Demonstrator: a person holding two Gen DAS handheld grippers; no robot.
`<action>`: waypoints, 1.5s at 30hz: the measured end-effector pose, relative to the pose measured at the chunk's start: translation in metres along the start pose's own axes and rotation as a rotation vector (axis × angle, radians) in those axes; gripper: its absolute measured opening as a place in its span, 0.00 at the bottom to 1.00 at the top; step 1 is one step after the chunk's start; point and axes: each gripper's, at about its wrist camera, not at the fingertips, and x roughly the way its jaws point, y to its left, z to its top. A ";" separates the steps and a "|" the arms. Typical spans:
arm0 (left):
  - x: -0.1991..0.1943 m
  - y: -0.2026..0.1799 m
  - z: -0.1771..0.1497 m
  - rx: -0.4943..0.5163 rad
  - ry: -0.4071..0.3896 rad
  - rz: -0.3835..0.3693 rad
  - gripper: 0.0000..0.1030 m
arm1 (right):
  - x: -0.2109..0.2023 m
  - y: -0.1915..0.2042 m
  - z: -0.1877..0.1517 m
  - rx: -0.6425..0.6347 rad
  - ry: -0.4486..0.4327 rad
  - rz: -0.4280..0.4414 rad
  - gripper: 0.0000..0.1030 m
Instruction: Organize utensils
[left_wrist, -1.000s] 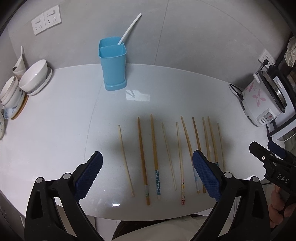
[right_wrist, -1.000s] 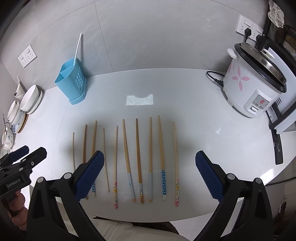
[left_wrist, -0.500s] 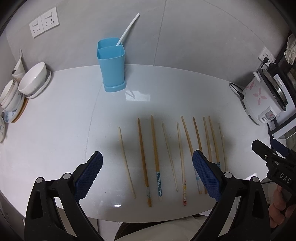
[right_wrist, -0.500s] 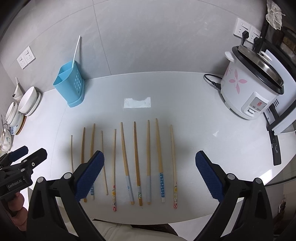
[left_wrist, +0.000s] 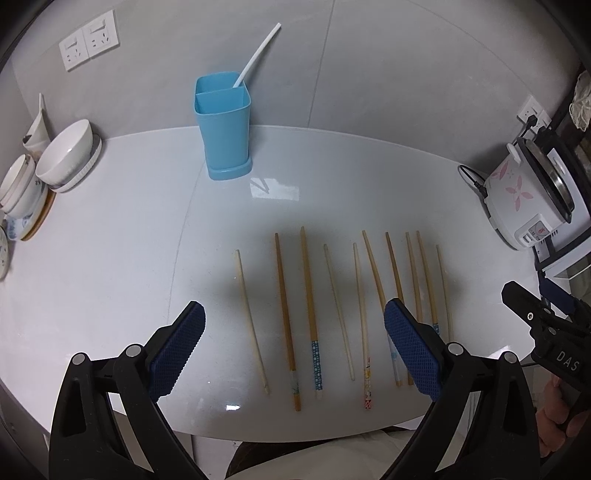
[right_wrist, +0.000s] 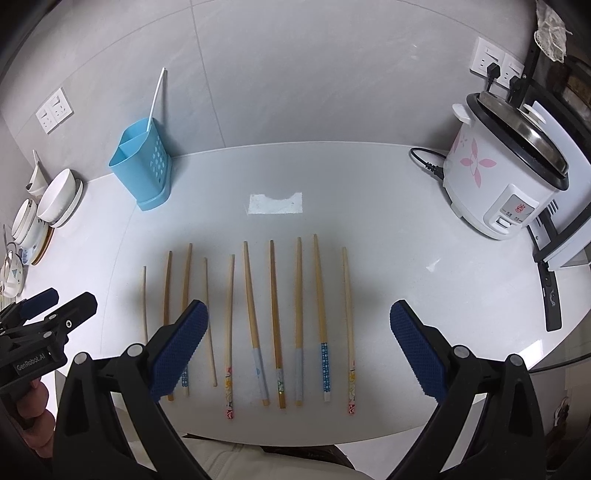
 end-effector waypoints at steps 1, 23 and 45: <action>0.000 0.000 0.000 0.001 -0.001 0.002 0.93 | 0.000 0.000 0.000 -0.001 0.001 0.001 0.92; 0.062 0.037 -0.004 -0.061 0.055 0.024 0.93 | 0.068 0.002 -0.008 -0.041 0.092 0.019 0.82; 0.167 0.072 -0.037 -0.071 0.231 0.150 0.83 | 0.170 0.002 -0.040 -0.053 0.376 0.023 0.34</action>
